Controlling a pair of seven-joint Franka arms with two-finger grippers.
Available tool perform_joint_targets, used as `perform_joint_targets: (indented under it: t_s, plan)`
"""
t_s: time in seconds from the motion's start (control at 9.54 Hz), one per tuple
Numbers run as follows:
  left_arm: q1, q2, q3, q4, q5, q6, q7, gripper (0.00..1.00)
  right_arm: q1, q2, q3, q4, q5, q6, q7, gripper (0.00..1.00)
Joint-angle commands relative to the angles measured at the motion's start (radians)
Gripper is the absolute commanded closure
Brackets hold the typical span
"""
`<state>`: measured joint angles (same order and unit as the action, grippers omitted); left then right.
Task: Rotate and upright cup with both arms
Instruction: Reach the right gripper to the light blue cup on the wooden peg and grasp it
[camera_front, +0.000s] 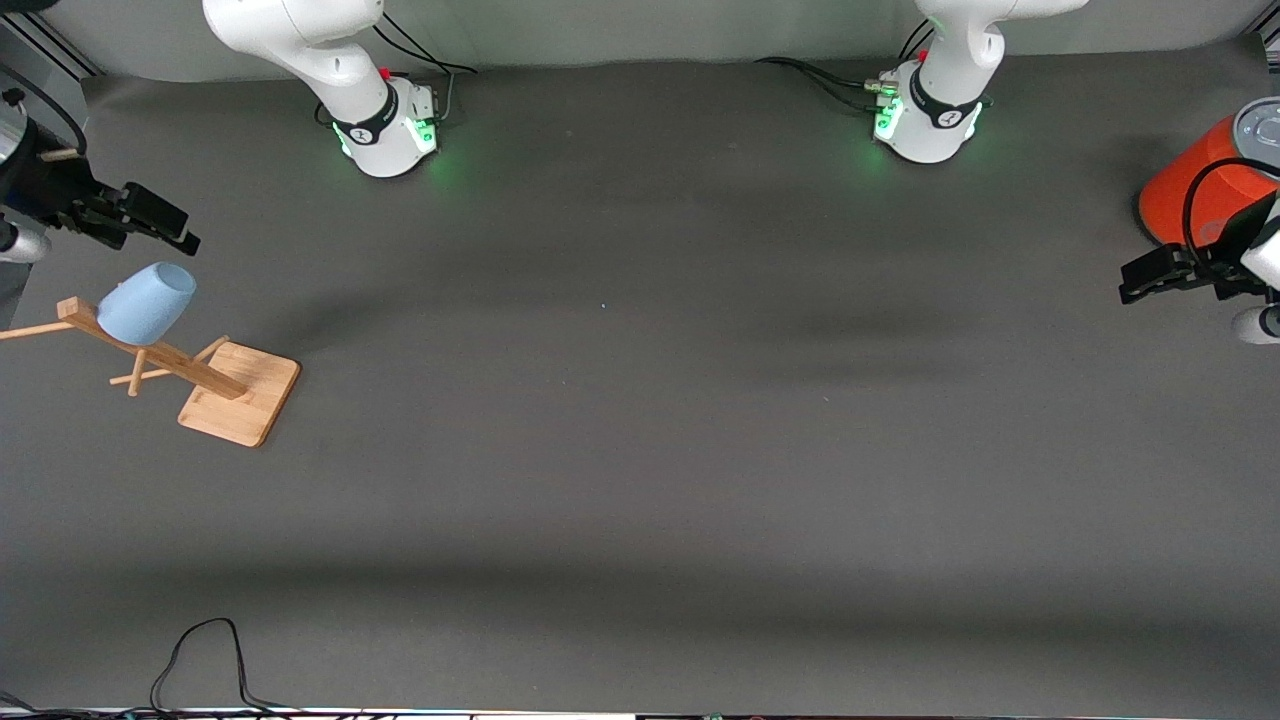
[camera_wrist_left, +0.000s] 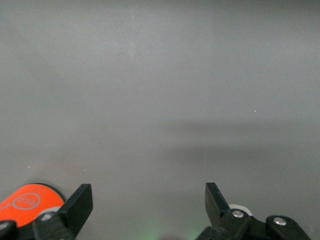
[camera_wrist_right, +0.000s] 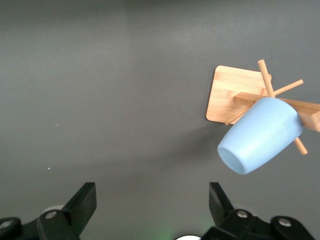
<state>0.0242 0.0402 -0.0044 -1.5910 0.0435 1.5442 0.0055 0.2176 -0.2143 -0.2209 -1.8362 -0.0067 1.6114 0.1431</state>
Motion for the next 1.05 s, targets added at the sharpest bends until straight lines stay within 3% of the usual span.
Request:
perform_joint_targets:
  t_s: [0.0,0.21,0.42,0.63,0.94]
  plan:
    - [-0.001,-0.013,-0.002,-0.015,0.007,-0.010,0.011,0.00,-0.001,0.004,0.003,0.008,-0.029,0.004,-0.021,0.00]
    - [-0.001,-0.009,-0.003,-0.014,0.006,-0.013,0.011,0.00,-0.012,0.004,-0.046,0.014,-0.013,-0.005,-0.007,0.00]
    - [-0.001,-0.008,-0.003,-0.014,0.006,-0.013,0.011,0.00,-0.012,0.033,-0.214,0.026,0.124,-0.027,0.048,0.00]
    - [-0.003,-0.008,-0.003,-0.010,0.006,-0.013,0.011,0.00,-0.015,0.114,-0.308,0.034,0.251,-0.059,0.302,0.00]
    - [-0.004,-0.008,-0.005,-0.010,0.006,-0.013,0.011,0.00,-0.020,0.202,-0.385,0.011,0.270,-0.062,0.386,0.00]
